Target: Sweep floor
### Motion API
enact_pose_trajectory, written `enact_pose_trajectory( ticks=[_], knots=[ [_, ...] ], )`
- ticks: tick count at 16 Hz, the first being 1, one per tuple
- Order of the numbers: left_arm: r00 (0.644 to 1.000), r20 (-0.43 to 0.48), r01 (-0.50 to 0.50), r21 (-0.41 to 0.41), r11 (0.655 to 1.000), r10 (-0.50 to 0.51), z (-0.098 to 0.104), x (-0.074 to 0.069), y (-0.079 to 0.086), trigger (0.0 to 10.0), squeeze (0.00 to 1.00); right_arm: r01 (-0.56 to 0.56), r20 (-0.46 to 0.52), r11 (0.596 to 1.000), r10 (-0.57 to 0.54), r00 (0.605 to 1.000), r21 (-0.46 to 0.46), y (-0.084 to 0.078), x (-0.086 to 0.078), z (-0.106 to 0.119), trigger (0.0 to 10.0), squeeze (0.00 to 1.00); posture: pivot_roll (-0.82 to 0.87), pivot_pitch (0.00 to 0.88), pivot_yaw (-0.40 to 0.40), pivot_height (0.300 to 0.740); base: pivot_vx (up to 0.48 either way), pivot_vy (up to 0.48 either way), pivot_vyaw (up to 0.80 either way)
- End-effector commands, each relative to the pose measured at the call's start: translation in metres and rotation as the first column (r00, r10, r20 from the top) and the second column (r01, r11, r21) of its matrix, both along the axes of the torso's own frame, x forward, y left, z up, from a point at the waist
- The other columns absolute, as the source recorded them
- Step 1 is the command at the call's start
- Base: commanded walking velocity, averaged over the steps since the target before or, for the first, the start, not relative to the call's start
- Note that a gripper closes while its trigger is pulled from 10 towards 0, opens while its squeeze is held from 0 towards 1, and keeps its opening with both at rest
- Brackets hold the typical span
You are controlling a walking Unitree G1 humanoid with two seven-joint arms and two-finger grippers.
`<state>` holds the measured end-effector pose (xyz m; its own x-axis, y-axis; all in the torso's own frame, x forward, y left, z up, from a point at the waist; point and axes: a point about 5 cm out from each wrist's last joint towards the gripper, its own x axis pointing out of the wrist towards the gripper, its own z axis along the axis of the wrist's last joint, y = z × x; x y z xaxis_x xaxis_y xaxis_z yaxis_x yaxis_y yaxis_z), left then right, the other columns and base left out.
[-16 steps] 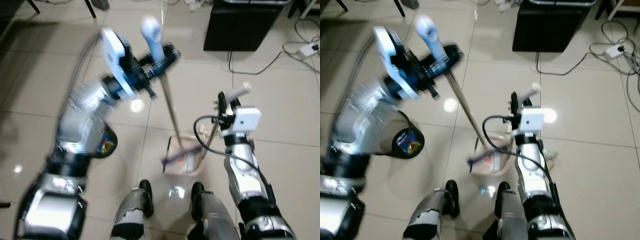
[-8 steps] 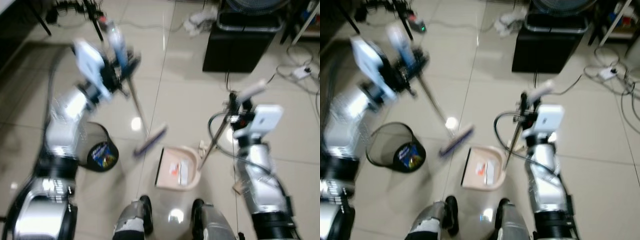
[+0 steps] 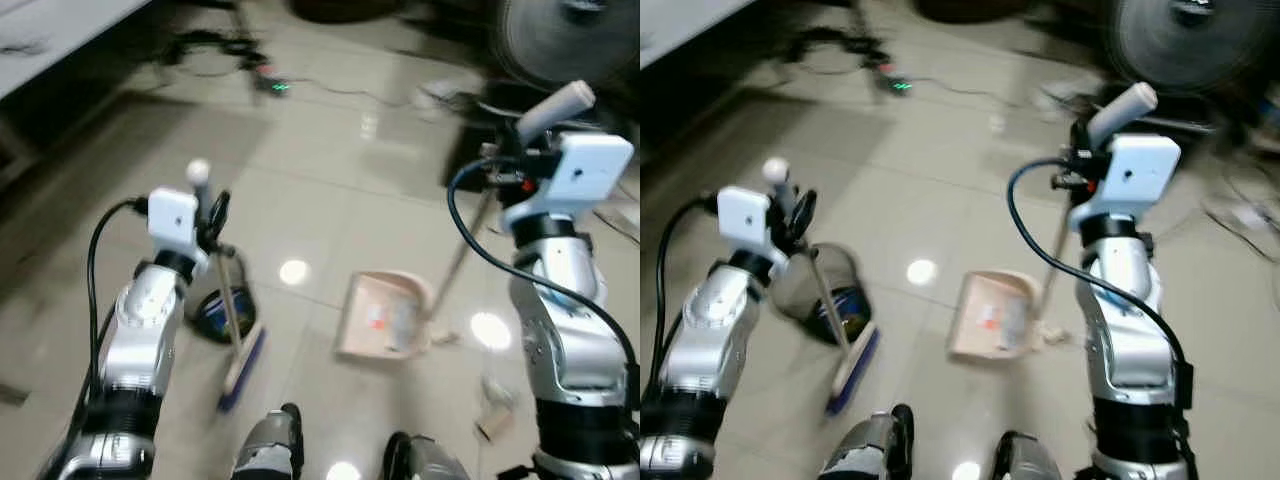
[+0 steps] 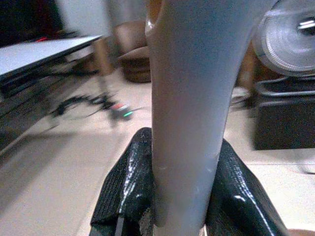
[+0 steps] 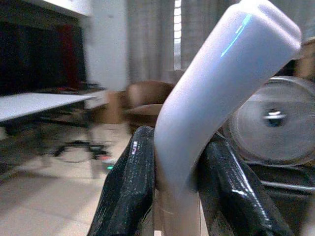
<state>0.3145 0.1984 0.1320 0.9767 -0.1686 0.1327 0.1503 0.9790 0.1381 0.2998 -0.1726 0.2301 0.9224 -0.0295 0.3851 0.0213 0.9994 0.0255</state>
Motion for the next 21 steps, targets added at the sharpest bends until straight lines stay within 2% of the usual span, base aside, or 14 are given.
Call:
enact_pose_trajectory(
  ticks=[1,3,6,10,12,13,15,21],
  knots=[
    [0.999,-0.027,-0.045,0.002,0.999,0.045,-0.006,-0.007,-0.002,10.0,0.0,-0.014,0.056,0.997,0.01,0.998,0.079,-0.002,0.002,0.02,10.0,0.0,-0.01,0.046,0.06,0.74,0.0,0.0,0.8],
    [0.998,-0.02,-0.065,-0.03,0.997,0.064,-0.005,-0.013,-0.009,10.0,0.0,-0.017,0.069,0.994,0.01,0.998,0.109,-0.005,0.008,0.032,10.0,0.0,0.0,0.042,0.058,0.74,0.0,0.0,0.8],
    [0.999,0.03,-0.037,-0.019,0.999,0.038,0.005,-0.014,-0.018,10.0,0.0,-0.017,0.123,0.99,0.0,0.992,0.143,-0.008,0.015,0.052,10.0,0.0,0.02,0.043,0.057,0.74,0.0,0.0,0.8],
    [0.999,0.032,-0.043,0.006,0.999,0.043,0.012,-0.013,-0.018,10.0,0.0,-0.011,0.152,0.984,-0.016,0.988,0.176,-0.014,0.019,0.065,10.0,0.0,0.02,0.048,0.062,0.74,0.0,0.0,0.8],
    [0.999,0.038,-0.036,0.004,0.999,0.035,0.014,-0.012,-0.019,10.0,0.0,0.003,0.153,0.984,-0.031,0.988,0.179,-0.017,0.02,0.066,10.0,0.0,0.02,0.05,0.064,0.74,0.141,0.0,0.8],
    [0.999,0.026,-0.034,0.031,0.999,0.033,0.013,-0.012,-0.02,10.0,0.0,0.021,0.151,0.984,-0.048,0.987,0.178,-0.019,0.021,0.065,10.0,0.0,0.02,0.049,0.066,0.74,0.349,0.0,0.0],
    [0.999,0.02,-0.029,0.031,0.999,0.028,0.011,-0.012,-0.022,10.0,0.0,0.052,0.134,0.976,-0.082,0.988,0.213,-0.023,0.022,0.058,10.0,0.0,0.02,0.046,0.07,0.74,0.368,0.0,0.0],
    [1.0,0.012,-0.014,0.035,0.999,0.013,0.011,-0.011,-0.024,10.0,0.0,0.053,0.124,0.974,-0.082,0.989,0.222,-0.021,0.024,0.053,10.0,0.0,0.02,0.048,0.077,0.74,0.385,0.0,0.0]
  ],
)
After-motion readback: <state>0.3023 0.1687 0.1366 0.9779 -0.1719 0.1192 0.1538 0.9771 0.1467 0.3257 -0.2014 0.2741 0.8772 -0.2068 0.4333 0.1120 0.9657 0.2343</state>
